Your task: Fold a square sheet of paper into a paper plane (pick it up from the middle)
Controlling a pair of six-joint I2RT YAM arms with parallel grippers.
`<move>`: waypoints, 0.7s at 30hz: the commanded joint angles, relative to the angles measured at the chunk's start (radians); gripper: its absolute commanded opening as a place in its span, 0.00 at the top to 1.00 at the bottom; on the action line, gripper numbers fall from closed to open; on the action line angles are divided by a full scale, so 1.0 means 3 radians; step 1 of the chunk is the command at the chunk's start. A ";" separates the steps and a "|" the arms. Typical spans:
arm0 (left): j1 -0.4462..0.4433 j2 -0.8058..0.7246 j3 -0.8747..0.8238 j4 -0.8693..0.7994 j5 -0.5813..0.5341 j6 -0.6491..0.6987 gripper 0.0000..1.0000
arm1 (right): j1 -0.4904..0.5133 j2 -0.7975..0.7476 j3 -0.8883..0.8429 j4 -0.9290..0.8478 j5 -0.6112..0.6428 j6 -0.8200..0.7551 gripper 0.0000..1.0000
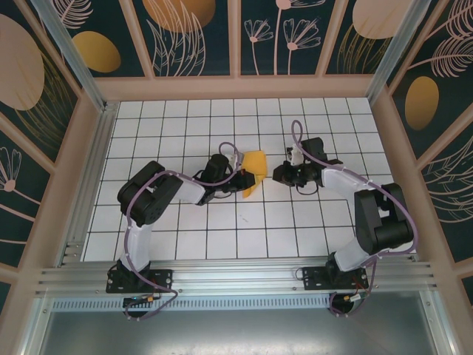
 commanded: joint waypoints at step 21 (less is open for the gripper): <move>0.0063 -0.0072 0.0596 -0.1278 -0.0091 0.1092 0.78 | 0.0115 0.0396 0.0219 0.0262 -0.0006 0.0121 0.80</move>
